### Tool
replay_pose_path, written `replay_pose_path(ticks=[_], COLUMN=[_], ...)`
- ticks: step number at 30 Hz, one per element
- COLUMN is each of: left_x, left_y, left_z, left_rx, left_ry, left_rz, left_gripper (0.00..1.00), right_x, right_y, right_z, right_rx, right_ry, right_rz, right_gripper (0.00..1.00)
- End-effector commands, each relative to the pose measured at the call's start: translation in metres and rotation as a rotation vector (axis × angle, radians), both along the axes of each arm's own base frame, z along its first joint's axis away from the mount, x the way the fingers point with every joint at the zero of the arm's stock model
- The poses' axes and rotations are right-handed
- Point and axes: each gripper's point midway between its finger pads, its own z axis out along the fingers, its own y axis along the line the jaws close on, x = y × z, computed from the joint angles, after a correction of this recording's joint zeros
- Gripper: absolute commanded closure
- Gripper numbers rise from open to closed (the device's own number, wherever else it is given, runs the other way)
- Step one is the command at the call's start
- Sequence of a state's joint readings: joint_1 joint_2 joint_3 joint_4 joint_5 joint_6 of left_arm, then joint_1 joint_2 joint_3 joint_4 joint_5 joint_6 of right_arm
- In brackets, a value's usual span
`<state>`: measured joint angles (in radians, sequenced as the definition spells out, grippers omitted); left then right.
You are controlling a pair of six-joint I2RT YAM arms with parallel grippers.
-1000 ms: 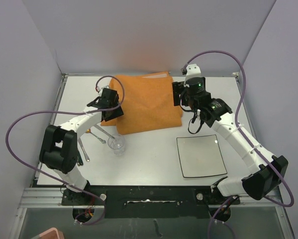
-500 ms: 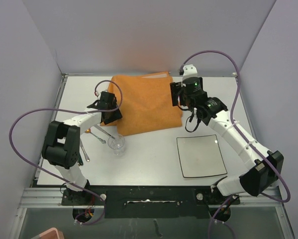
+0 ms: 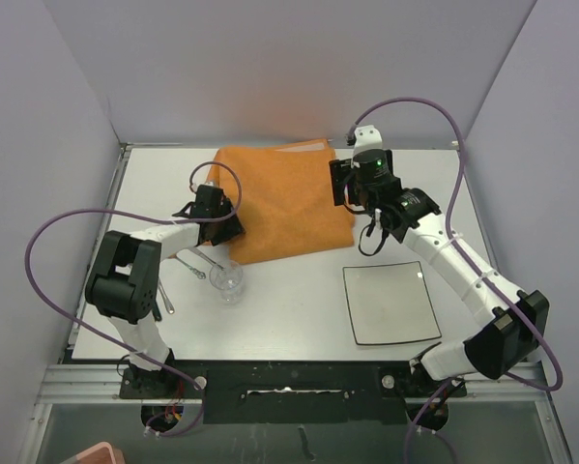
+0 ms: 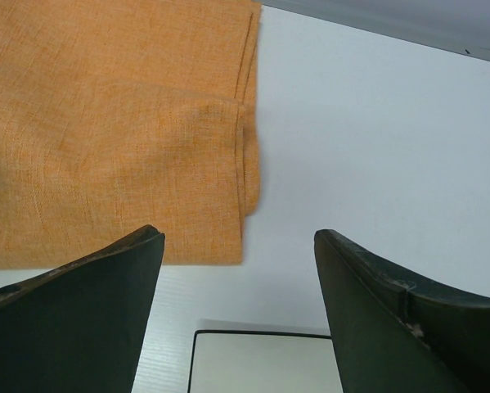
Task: Set the dinner table for one person
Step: Flatten out the napkin at the center of the board.
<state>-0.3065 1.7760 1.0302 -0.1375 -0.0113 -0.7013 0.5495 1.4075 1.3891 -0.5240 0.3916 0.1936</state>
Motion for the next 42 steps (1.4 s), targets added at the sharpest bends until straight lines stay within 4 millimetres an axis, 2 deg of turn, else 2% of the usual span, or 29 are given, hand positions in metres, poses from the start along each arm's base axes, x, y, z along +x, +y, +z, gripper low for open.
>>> replay_pose_path(ticks=[1, 8, 12, 15, 17, 23, 25, 26, 28, 29, 32, 35, 38, 42], left_x=[0.012, -0.001, -0.006, -0.004, -0.004, -0.006, -0.005, -0.004, -0.004, -0.003, -0.006, -0.02, -0.046, -0.084], left_y=[-0.015, 0.012, 0.029, 0.029, 0.024, -0.005, -0.02, -0.028, -0.044, -0.051, -0.08, -0.107, -0.126, -0.137], left_z=[0.003, -0.005, 0.006, 0.015, 0.014, -0.012, -0.015, -0.014, -0.01, -0.008, 0.004, 0.016, 0.021, 0.022], left_rx=[-0.067, 0.044, 0.142, 0.154, 0.139, 0.023, -0.042, -0.072, -0.126, -0.143, -0.186, -0.171, -0.145, -0.071], left_ry=[-0.039, 0.013, 0.018, -0.01, -0.01, 0.02, 0.014, 0.009, 0.001, 0.001, -0.012, -0.014, 0.006, 0.039], left_rz=[-0.014, 0.046, 0.069, 0.038, 0.02, -0.024, -0.054, -0.068, -0.1, -0.109, -0.174, -0.239, -0.291, -0.355], left_gripper=[0.53, 0.52, 0.52, 0.52, 0.52, 0.53, 0.58, 0.66, 0.97, 1.0, 1.0, 1.0, 1.0, 1.0], right_x=[0.012, 0.012, 0.013, 0.013, 0.014, 0.016, 0.016, 0.016, 0.017, 0.018, 0.019, 0.02, 0.018, 0.014], right_y=[0.002, 0.004, 0.003, 0.004, 0.006, 0.008, 0.007, 0.006, 0.004, 0.002, -0.002, -0.004, -0.005, -0.01], right_z=[0.008, 0.006, 0.004, 0.004, 0.003, -0.002, -0.002, -0.001, -0.001, 0.0, 0.002, 0.004, 0.003, 0.005], right_rx=[0.025, 0.029, 0.026, 0.031, 0.036, 0.03, 0.027, 0.024, 0.019, 0.019, 0.016, 0.019, 0.017, 0.016], right_ry=[-0.046, -0.042, -0.041, -0.041, -0.038, -0.019, -0.021, -0.022, -0.021, -0.022, -0.026, -0.028, -0.024, -0.025], right_rz=[-0.015, -0.013, -0.014, -0.012, -0.01, -0.008, -0.012, -0.013, -0.02, -0.025, -0.041, -0.05, -0.055, -0.063], right_gripper=[0.24, 0.24, 0.24, 0.24, 0.24, 0.24, 0.24, 0.24, 0.24, 0.24, 0.24, 0.25, 0.25, 0.25])
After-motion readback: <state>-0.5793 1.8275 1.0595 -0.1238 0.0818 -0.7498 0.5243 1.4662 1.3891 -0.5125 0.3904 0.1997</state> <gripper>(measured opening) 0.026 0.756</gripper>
